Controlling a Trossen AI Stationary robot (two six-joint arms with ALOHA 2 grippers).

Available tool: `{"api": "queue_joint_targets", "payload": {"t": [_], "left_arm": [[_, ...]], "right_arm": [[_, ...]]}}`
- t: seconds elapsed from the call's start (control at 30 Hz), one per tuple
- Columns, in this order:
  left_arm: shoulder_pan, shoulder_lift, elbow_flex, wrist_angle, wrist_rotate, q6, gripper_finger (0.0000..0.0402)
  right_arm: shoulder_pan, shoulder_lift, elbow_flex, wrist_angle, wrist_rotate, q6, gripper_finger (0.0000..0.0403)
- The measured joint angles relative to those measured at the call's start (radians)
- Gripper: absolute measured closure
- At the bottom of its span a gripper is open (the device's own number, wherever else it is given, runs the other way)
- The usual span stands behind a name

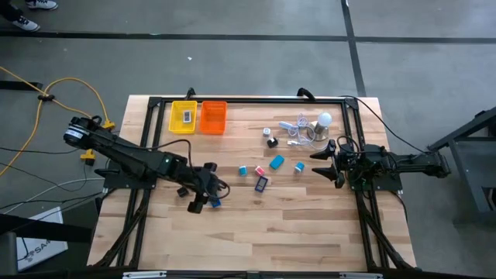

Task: Pick & Place Office items
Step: Put the left blue digital clock into the yellow basket

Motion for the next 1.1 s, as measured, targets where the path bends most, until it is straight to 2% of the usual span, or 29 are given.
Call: {"api": "queue_joint_targets", "payload": {"t": [0.3, 0.4, 0.53, 0.77, 0.9, 1.1], "left_arm": [[0.000, 0.000, 0.000, -0.098, 0.000, 0.087, 0.0207], [-0.001, 0.004, 0.000, -0.127, 0.000, 0.157, 0.0207], [-0.027, 0.041, 0.000, -0.128, 0.011, 0.245, 0.0207], [-0.087, 0.123, -0.001, -0.106, 0.068, 0.299, 0.0207], [-0.101, 0.145, -0.001, -0.090, 0.064, 0.353, 0.0207], [-0.096, 0.163, -0.002, -0.082, -0.001, 0.431, 0.0207]], "right_arm": [[0.000, 0.000, 0.000, 0.000, 0.000, 0.000, 0.0144], [0.000, 0.000, 0.000, 0.000, 0.000, 0.000, 0.0144], [0.000, 0.000, 0.000, 0.000, 0.000, 0.000, 0.0144], [0.000, 0.000, 0.000, 0.000, 0.000, 0.000, 0.0144], [0.000, 0.000, 0.000, 0.000, 0.000, 0.000, 0.0144], [0.000, 0.000, 0.000, 0.001, -0.001, 0.000, 0.0144]]}}
